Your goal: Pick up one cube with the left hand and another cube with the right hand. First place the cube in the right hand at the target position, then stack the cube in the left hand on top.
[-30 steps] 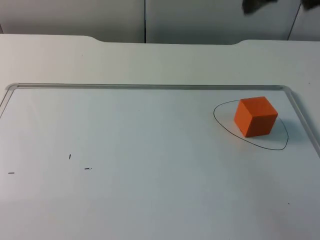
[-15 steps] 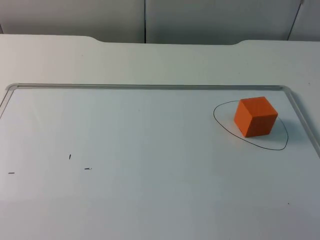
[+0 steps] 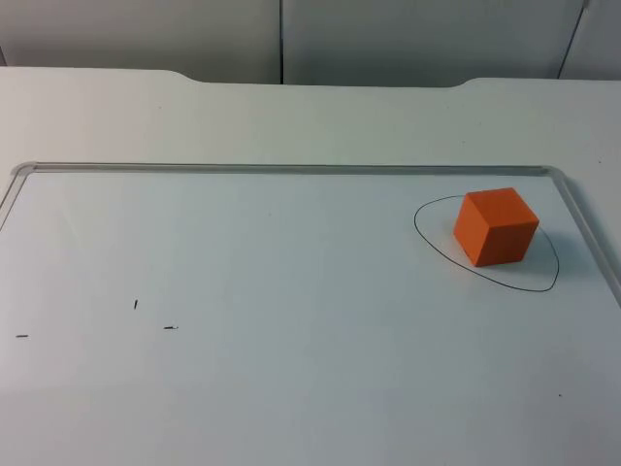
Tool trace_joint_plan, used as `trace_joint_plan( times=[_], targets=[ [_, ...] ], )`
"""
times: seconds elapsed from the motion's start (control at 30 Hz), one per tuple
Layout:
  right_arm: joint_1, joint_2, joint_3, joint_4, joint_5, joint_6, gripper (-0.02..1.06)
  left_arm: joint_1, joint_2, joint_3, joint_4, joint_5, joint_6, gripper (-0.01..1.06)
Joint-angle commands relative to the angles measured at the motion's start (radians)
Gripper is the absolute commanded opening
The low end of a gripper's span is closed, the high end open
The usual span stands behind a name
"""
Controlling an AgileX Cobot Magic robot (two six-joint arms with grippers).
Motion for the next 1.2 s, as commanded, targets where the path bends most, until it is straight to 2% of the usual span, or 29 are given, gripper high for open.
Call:
trace_joint_plan(
  times=[0.0, 0.2, 0.4, 0.57, 0.67, 0.83, 0.97, 1.07, 1.1, 1.17],
  targets=[
    [0.004, -0.030, 0.025, 0.010, -0.014, -0.004, 0.94, -0.006, 0.025, 0.003, -0.034, -0.023, 0.020, 0.00],
    [0.004, -0.061, 0.082, 0.011, -0.034, -0.030, 0.94, -0.006, 0.066, 0.003, -0.096, -0.047, 0.059, 0.00],
    [0.004, -0.062, 0.099, 0.025, -0.043, -0.041, 0.94, -0.006, 0.138, 0.003, -0.134, -0.108, 0.082, 0.00],
    [0.004, -0.062, 0.099, 0.027, -0.043, -0.041, 0.94, -0.006, 0.242, 0.003, -0.222, -0.171, 0.168, 0.00],
    [0.004, -0.062, 0.099, 0.027, -0.043, -0.041, 0.94, -0.006, 0.348, -0.005, -0.327, -0.220, 0.263, 0.00],
    [0.004, -0.062, 0.099, 0.027, -0.043, -0.041, 0.94, -0.006, 0.520, -0.090, -0.390, -0.221, 0.339, 0.00],
    [0.004, -0.062, 0.099, 0.027, -0.043, -0.041, 0.94, -0.057, 0.635, -0.180, -0.386, -0.224, 0.360, 0.00],
    [0.004, -0.062, 0.099, 0.025, -0.043, -0.041, 0.94, -0.157, 0.761, -0.286, -0.373, -0.232, 0.361, 0.00],
    [0.004, -0.062, 0.099, 0.025, -0.043, -0.041, 0.94, -0.157, 0.761, -0.286, -0.373, -0.232, 0.361, 0.00],
    [0.004, -0.062, 0.099, 0.025, -0.043, -0.039, 0.94, -0.217, 0.836, -0.346, -0.360, -0.239, 0.359, 0.00]
  ],
)
